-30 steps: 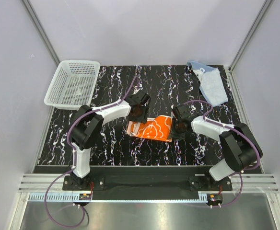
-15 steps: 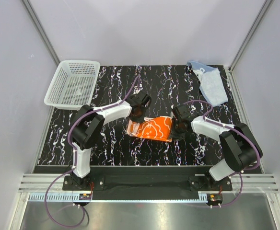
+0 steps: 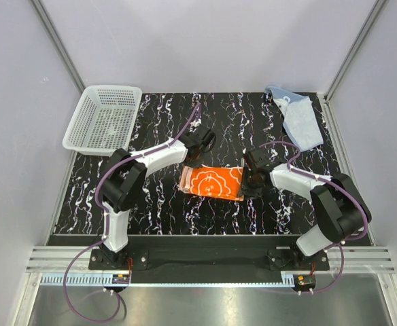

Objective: Roll the towels
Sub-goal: Fold the towel

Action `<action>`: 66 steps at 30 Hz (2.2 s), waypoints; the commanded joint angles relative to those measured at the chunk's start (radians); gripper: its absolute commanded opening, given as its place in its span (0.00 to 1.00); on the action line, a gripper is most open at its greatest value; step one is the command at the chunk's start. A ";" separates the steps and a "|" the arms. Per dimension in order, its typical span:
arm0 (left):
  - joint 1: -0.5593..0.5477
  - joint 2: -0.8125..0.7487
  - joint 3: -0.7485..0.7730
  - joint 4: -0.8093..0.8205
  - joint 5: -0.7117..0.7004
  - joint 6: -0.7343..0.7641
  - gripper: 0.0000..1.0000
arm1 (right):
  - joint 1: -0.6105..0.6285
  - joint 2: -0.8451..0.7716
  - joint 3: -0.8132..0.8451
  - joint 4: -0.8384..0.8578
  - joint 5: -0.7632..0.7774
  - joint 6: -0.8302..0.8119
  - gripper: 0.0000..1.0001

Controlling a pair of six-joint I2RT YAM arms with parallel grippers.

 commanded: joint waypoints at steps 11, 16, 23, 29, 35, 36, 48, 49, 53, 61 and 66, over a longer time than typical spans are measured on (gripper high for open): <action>0.041 0.021 0.045 -0.022 -0.142 0.000 0.38 | 0.017 0.060 -0.001 -0.061 0.050 -0.054 0.43; 0.050 -0.002 0.053 -0.046 -0.151 -0.005 0.65 | 0.017 0.048 0.016 -0.082 0.042 -0.063 0.58; 0.045 -0.162 0.052 -0.109 -0.169 -0.026 0.66 | 0.020 -0.093 0.119 -0.189 0.068 -0.117 0.85; -0.005 -0.303 0.024 -0.140 -0.127 -0.072 0.55 | 0.022 -0.213 0.242 -0.253 0.021 -0.134 0.74; -0.041 -0.386 -0.183 0.050 0.162 -0.149 0.45 | 0.019 -0.143 0.203 -0.086 -0.194 -0.062 0.31; -0.047 -0.384 -0.206 0.070 0.189 -0.157 0.42 | 0.019 -0.128 0.191 -0.031 -0.212 -0.052 0.30; -0.041 -0.248 -0.306 0.238 0.395 -0.209 0.39 | -0.024 0.084 0.060 0.166 -0.295 -0.005 0.17; -0.036 -0.228 -0.304 0.213 0.379 -0.214 0.39 | -0.039 0.096 0.043 0.165 -0.292 -0.012 0.17; 0.017 -0.211 -0.332 0.182 0.355 -0.233 0.39 | -0.082 0.120 -0.007 0.162 -0.289 -0.017 0.17; 0.186 -0.228 -0.425 0.168 0.348 -0.207 0.39 | -0.105 0.086 -0.041 0.085 -0.228 -0.034 0.20; 0.197 -0.229 -0.396 0.135 0.311 -0.184 0.40 | -0.105 0.037 -0.015 0.033 -0.234 -0.051 0.24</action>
